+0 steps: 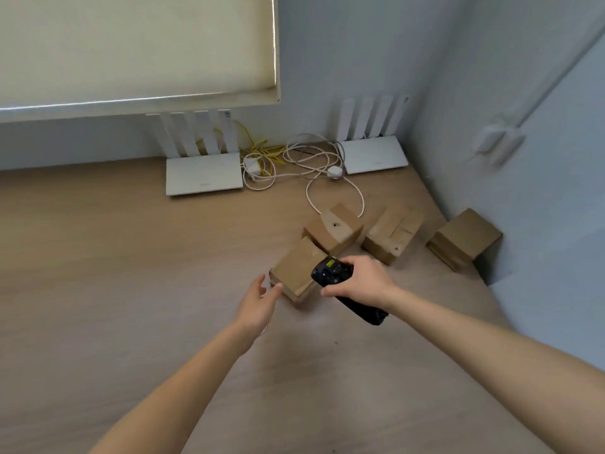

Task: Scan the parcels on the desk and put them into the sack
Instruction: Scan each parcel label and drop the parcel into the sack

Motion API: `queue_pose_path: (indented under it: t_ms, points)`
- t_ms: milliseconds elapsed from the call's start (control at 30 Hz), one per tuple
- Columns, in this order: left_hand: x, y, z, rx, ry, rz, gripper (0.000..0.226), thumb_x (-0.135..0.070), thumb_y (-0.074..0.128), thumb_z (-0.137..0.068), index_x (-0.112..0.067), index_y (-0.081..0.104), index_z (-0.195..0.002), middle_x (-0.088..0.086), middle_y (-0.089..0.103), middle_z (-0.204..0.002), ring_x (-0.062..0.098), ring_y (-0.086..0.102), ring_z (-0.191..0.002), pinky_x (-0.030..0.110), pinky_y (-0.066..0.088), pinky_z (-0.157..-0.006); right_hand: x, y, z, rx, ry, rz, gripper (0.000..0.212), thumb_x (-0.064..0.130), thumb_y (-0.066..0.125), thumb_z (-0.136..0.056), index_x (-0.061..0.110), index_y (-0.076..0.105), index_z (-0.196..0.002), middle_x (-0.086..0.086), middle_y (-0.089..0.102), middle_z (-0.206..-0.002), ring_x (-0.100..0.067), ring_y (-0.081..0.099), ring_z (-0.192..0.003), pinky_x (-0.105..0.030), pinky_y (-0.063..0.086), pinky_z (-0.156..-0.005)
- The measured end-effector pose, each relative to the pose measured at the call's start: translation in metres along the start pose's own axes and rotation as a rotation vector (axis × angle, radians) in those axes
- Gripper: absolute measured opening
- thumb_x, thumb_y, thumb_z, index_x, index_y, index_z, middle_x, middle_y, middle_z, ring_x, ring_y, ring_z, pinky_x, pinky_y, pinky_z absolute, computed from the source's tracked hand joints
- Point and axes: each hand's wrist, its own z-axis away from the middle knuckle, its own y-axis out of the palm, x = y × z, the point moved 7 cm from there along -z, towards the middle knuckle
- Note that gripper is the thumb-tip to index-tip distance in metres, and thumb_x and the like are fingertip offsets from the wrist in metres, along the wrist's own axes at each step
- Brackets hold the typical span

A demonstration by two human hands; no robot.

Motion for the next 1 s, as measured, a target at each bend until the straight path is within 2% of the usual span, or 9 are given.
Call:
queue_pose_path:
  t_ms: [133, 167, 267, 367, 533, 667, 733, 900, 1000]
  points:
    - [0.014, 0.014, -0.037, -0.016, -0.136, 0.175, 0.067, -0.048, 0.052, -0.1, -0.026, 0.026, -0.158, 0.005, 0.037, -0.159, 0.027, 0.043, -0.141, 0.042, 0.038, -0.113, 0.006, 0.005, -0.055, 0.021, 0.028, 0.017, 0.075, 0.055, 0.09, -0.068, 0.022, 0.067, -0.131, -0.005, 0.07, -0.122, -0.024, 0.065, -0.109, -0.029, 0.051, -0.085]
    - [0.017, 0.02, -0.044, -0.003, -0.149, 0.227, 0.063, -0.047, 0.052, -0.1, -0.026, 0.032, -0.155, 0.009, 0.041, -0.157, 0.027, 0.049, -0.136, 0.042, 0.042, -0.11, 0.007, 0.009, -0.064, 0.033, 0.028, 0.019, 0.079, 0.056, 0.091, -0.067, 0.02, 0.066, -0.133, -0.005, 0.069, -0.125, -0.024, 0.065, -0.112, -0.03, 0.052, -0.087]
    - [0.017, 0.029, -0.054, -0.006, -0.157, 0.337, 0.043, -0.041, 0.05, -0.102, -0.023, 0.049, -0.141, 0.015, 0.057, -0.137, 0.02, 0.065, -0.097, 0.029, 0.051, -0.071, 0.004, 0.019, -0.082, 0.066, 0.009, 0.017, 0.09, 0.057, 0.092, -0.063, 0.019, 0.06, -0.138, -0.003, 0.067, -0.129, -0.024, 0.065, -0.114, -0.034, 0.055, -0.094]
    - [0.018, 0.025, -0.054, -0.086, -0.183, 0.462, 0.034, -0.038, 0.05, -0.104, -0.017, 0.052, -0.13, 0.013, 0.064, -0.117, 0.024, 0.066, -0.093, 0.028, 0.053, -0.057, -0.004, 0.025, -0.084, 0.074, -0.004, -0.033, 0.086, 0.058, 0.093, -0.061, 0.022, 0.058, -0.132, 0.001, 0.067, -0.122, -0.021, 0.065, -0.109, -0.037, 0.056, -0.094]
    - [0.015, 0.017, -0.03, -0.106, -0.186, 0.494, 0.026, -0.033, 0.049, -0.105, -0.013, 0.05, -0.122, 0.007, 0.063, -0.101, 0.024, 0.067, -0.084, 0.043, 0.058, -0.071, -0.013, 0.029, -0.061, 0.125, -0.001, -0.179, 0.077, 0.058, 0.094, -0.058, 0.026, 0.055, -0.116, 0.006, 0.066, -0.111, -0.016, 0.066, -0.101, -0.037, 0.056, -0.089]
    - [0.013, -0.001, -0.003, -0.121, -0.155, 0.546, 0.041, -0.019, 0.053, -0.102, -0.015, 0.047, -0.143, 0.01, 0.057, -0.131, 0.024, 0.061, -0.107, 0.044, 0.055, -0.089, -0.006, 0.019, -0.026, 0.152, 0.023, -0.341, 0.073, 0.046, 0.095, -0.067, 0.021, 0.053, -0.122, 0.002, 0.067, -0.115, -0.014, 0.067, -0.102, -0.032, 0.055, -0.088]
    - [0.009, -0.011, 0.013, -0.094, -0.107, 0.584, 0.052, -0.012, 0.056, -0.099, -0.013, 0.042, -0.149, 0.011, 0.057, -0.137, 0.025, 0.058, -0.119, 0.044, 0.052, -0.1, 0.004, 0.011, -0.003, 0.152, 0.022, -0.406, 0.072, 0.041, 0.093, -0.073, 0.018, 0.052, -0.127, 0.001, 0.065, -0.117, -0.011, 0.066, -0.102, -0.024, 0.052, -0.079]
    - [-0.017, -0.043, 0.075, 0.018, 0.087, 0.541, 0.043, 0.006, 0.052, -0.092, -0.012, 0.064, -0.129, 0.005, 0.074, -0.114, 0.018, 0.069, -0.099, 0.043, 0.052, -0.102, 0.038, -0.009, 0.066, 0.109, -0.023, -0.471, 0.07, 0.035, 0.093, -0.073, 0.019, 0.051, -0.127, 0.0, 0.066, -0.119, -0.01, 0.066, -0.102, -0.02, 0.048, -0.074]
    - [-0.028, -0.074, 0.125, 0.012, 0.174, 0.518, 0.042, 0.007, 0.054, -0.089, -0.016, 0.064, -0.123, 0.003, 0.073, -0.112, 0.011, 0.069, -0.09, 0.033, 0.057, -0.084, 0.061, -0.015, 0.119, 0.079, -0.048, -0.506, 0.07, 0.037, 0.092, -0.074, 0.019, 0.053, -0.128, -0.001, 0.068, -0.119, -0.015, 0.069, -0.104, -0.028, 0.053, -0.078]
